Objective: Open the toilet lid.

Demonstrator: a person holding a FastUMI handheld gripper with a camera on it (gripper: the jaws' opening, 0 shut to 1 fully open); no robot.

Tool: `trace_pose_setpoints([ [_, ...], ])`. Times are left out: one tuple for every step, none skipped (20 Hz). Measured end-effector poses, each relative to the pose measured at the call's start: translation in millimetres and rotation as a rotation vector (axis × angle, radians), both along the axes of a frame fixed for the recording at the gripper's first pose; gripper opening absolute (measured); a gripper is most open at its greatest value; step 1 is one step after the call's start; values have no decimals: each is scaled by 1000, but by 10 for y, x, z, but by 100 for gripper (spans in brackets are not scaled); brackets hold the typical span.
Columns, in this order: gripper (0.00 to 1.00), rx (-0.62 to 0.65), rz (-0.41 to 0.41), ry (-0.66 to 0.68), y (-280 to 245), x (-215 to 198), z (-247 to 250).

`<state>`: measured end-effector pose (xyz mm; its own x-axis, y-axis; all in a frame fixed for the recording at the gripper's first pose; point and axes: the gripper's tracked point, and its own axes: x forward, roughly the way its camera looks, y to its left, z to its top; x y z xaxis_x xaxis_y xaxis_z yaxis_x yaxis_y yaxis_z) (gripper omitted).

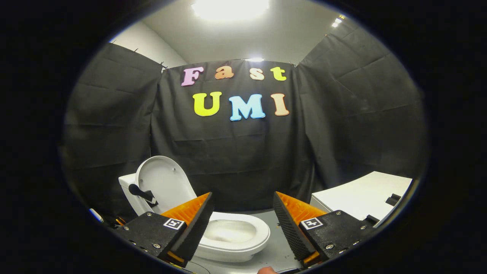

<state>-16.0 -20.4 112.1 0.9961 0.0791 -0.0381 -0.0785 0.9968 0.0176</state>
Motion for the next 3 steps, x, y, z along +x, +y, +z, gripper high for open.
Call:
trace_pose_setpoints([
  [95,-1,2,3,8,6,-16],
  [95,-2,4,7,11,6,-26],
  [95,-3,5,9,16,0,-34],
])
